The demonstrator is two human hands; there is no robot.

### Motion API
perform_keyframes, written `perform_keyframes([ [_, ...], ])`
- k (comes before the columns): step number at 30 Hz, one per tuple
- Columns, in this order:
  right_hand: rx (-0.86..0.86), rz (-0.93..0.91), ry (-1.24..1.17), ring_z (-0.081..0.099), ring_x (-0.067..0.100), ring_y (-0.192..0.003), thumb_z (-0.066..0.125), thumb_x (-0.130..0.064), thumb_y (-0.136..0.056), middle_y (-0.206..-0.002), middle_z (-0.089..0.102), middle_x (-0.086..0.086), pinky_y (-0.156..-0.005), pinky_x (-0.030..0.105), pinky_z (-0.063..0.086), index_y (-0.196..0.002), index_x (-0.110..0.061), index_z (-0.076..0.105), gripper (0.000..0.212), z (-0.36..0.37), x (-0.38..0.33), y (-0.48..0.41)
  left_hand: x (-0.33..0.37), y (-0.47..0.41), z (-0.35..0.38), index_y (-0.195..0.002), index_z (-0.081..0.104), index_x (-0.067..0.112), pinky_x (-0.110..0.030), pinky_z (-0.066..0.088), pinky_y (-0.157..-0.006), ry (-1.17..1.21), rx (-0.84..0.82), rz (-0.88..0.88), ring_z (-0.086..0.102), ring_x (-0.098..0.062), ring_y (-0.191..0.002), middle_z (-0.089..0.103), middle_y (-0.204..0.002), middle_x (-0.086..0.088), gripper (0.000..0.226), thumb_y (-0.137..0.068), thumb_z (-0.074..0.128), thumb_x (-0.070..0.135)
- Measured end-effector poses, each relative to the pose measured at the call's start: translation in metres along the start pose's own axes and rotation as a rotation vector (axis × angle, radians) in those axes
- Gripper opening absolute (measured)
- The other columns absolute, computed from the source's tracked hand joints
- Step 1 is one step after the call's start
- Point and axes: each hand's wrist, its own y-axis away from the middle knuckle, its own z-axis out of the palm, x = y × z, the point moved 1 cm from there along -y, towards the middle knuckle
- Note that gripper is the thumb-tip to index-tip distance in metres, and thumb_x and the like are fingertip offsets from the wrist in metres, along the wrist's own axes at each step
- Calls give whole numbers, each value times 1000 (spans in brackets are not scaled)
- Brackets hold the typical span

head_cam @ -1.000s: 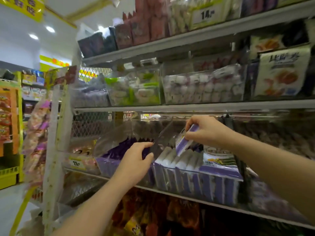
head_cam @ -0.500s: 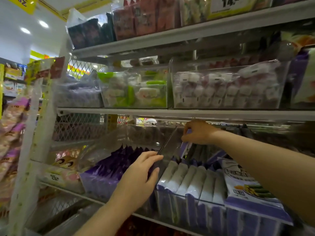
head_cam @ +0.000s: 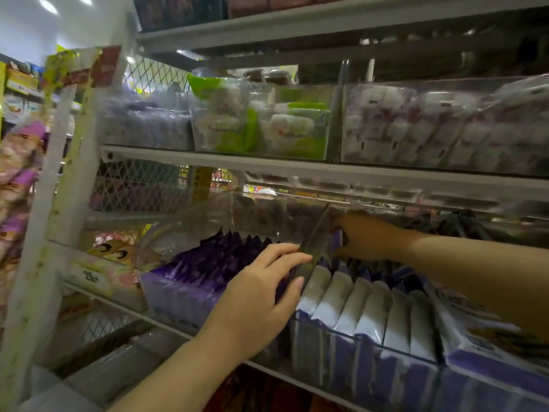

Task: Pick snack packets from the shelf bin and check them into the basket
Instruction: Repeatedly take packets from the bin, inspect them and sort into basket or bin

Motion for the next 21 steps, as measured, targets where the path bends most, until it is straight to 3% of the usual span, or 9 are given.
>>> perform_keyframes([
  [2,2,-14,19,60,18,-86,70,-34,-82,-95,63,-3,-74,27,50,-102,-18,63,27,0,3,6,0,0,1,-129,59,31,-2,39,-87,12,13,3,51,6,-107,46,-131,25,33,-96,55,28],
  [4,-36,-16,62,61,21,-80,67,-29,-82,-86,63,0,-68,30,50,-92,-15,62,17,-1,4,14,0,0,1,-129,58,31,-4,40,-87,17,15,7,51,7,-109,46,-132,26,33,-96,54,28],
  [9,-195,-73,156,60,25,-84,60,-21,-89,-92,65,8,-78,34,48,-95,-9,64,15,-14,5,16,3,-4,0,-127,60,30,-8,43,-86,-1,1,-12,52,6,-107,46,-129,25,32,-95,55,26],
  [12,-209,-71,232,61,26,-91,51,-19,-92,-103,67,11,-84,35,49,-104,-6,67,24,-11,0,13,8,-8,-3,-128,58,33,-18,43,-98,-107,-37,-31,48,4,-115,43,-131,24,34,-94,55,28],
  [14,-278,-93,194,61,24,-97,50,-18,-93,-110,67,7,-87,32,47,-112,-11,67,26,-15,2,15,16,-16,-6,-123,63,30,-25,36,-107,-262,-14,19,47,-5,-123,48,-134,15,32,-91,60,24],
  [16,-345,-86,84,60,21,-103,53,-14,-93,-116,66,4,-93,31,46,-117,-15,65,28,-25,10,20,30,-33,-5,-119,66,25,-28,35,-103,-407,-1,124,55,-16,-118,56,-132,4,32,-88,62,19],
  [18,-329,-59,-10,59,20,-108,53,-13,-94,-120,65,5,-98,29,43,-119,-16,64,28,-30,17,23,45,-57,5,-129,58,26,-27,41,-99,-491,-105,165,56,-19,-115,54,-133,3,38,-92,55,18],
  [21,-282,-46,-3,57,21,-105,54,-23,-96,-121,64,8,-88,21,38,-120,-13,63,28,-23,20,25,54,-93,34,-133,48,26,-38,47,-82,-635,-360,65,58,-28,-110,53,-126,-2,41,-94,50,15],
])
